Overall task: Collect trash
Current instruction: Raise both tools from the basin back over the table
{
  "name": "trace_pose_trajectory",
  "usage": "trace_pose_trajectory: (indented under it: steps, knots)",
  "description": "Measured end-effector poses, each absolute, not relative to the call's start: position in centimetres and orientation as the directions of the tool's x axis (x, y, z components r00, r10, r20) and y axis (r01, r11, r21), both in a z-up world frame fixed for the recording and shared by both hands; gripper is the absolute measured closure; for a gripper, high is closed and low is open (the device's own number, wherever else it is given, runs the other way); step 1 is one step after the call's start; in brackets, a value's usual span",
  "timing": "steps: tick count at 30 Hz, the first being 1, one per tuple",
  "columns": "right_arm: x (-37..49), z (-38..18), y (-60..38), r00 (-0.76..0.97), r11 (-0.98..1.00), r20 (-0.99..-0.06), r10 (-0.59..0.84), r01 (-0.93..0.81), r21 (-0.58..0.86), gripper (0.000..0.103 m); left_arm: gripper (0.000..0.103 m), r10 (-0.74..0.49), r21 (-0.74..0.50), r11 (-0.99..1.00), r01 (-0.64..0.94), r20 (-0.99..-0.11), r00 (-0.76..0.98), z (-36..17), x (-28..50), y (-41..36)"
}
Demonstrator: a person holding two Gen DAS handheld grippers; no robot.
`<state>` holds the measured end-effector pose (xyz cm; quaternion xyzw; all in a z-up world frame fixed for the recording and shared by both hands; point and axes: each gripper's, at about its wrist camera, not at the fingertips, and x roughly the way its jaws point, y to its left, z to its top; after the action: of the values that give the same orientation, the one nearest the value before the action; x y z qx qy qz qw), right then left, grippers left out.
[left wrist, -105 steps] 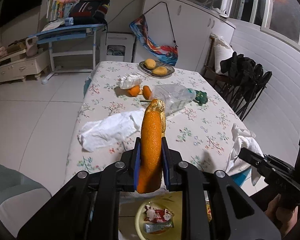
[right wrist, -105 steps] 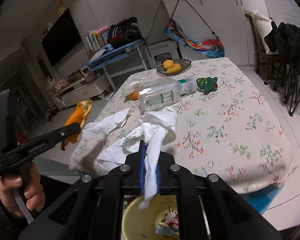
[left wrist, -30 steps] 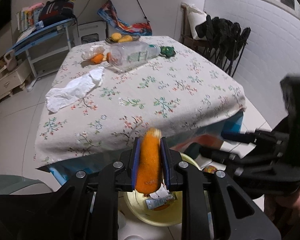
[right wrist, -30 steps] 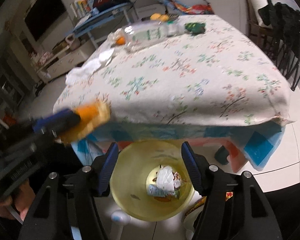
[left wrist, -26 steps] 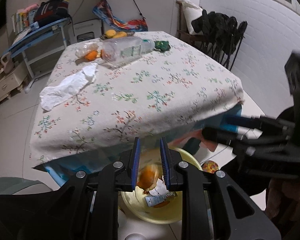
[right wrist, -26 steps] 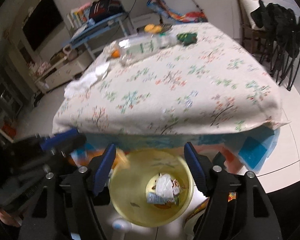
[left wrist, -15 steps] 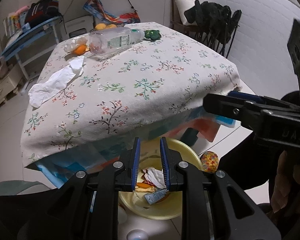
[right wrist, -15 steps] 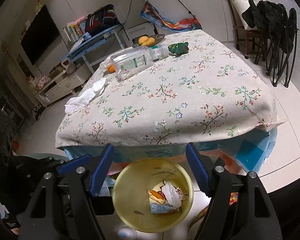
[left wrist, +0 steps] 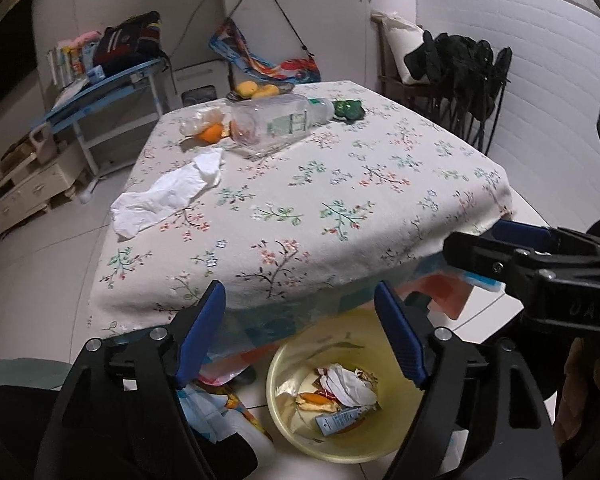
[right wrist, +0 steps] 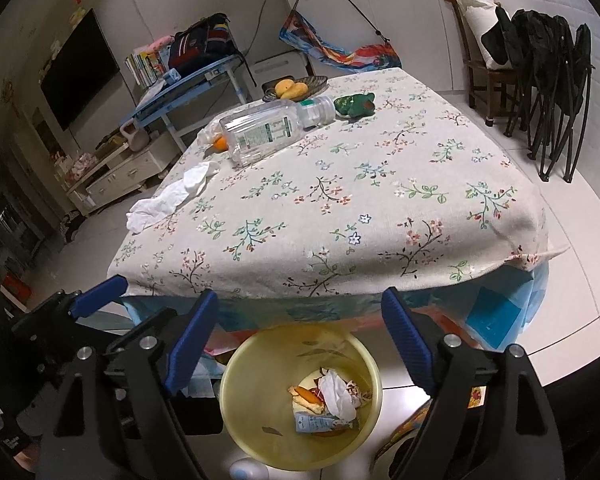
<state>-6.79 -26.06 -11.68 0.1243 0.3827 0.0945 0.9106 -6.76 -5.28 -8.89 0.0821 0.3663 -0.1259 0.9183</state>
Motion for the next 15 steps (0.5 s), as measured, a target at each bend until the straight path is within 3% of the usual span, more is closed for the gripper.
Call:
trace_pose_trajectory:
  steps: [15]
  knots:
    - [-7.0, -11.1, -25.72, 0.717, 0.962, -0.654, 0.239, -0.082, 0.261, 0.017, 0.021, -0.154, 0.053, 0.965, 0.257, -0.679, 0.718, -8.51, -6.6, -4.67]
